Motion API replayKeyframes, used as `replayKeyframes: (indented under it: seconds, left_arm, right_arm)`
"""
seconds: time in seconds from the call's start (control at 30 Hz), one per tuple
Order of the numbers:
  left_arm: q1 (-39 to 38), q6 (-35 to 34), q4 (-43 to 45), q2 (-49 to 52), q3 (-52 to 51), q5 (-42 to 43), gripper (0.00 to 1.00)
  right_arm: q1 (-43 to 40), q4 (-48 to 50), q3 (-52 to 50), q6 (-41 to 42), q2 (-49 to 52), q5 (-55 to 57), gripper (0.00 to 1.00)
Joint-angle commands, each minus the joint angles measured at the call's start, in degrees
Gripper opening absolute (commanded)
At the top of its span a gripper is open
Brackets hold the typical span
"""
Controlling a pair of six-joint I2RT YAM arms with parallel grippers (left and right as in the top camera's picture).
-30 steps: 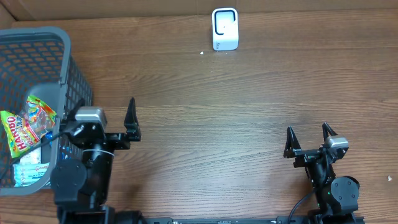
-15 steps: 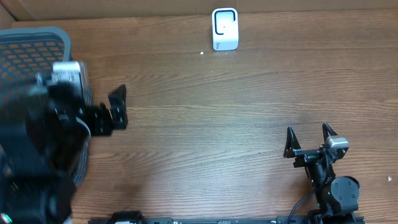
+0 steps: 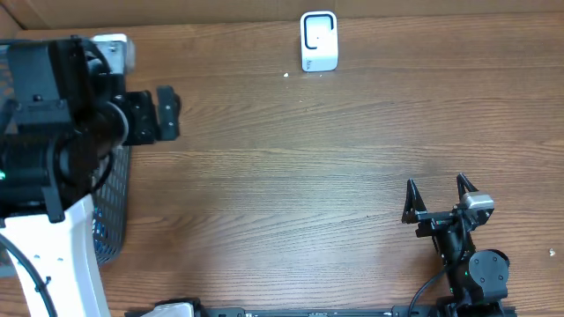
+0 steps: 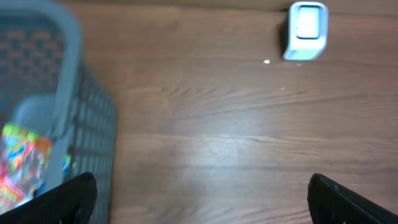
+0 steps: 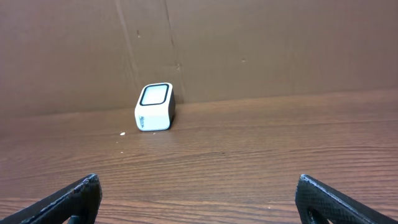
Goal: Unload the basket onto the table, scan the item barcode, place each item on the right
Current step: 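Reach into the basket and grasp the Haribo gummy bag with left gripper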
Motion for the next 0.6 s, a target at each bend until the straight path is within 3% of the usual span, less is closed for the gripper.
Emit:
replayKeyframes:
  seconds: [0.0,0.2,0.3,0.57]
  left_arm:
    - [6.99,-6.86,-1.22,-0.57,5.46,-3.61,1.00]
    - [28.04,-14.75,-2.64,0.59,8.24,-6.45,1.00]
    - [34.77,-15.91,-5.31,3.63,8.20,-6.95,1.00]
    - [40.02,-21.40,-8.55,14.64,8.13,-10.82,0.94]
  right_arm:
    - [0.22,0.42,-0.61,-0.04,-0.68,-0.33,1.00]
    - [0.22,0.42,-0.61,-0.04,-0.68,-0.33,1.00]
    - [0.22,0.42,-0.61,-0.04,-0.68,-0.33,1.00]
    - [0.22,0.42,-0.61,-0.04,-0.68,-0.33,1.00]
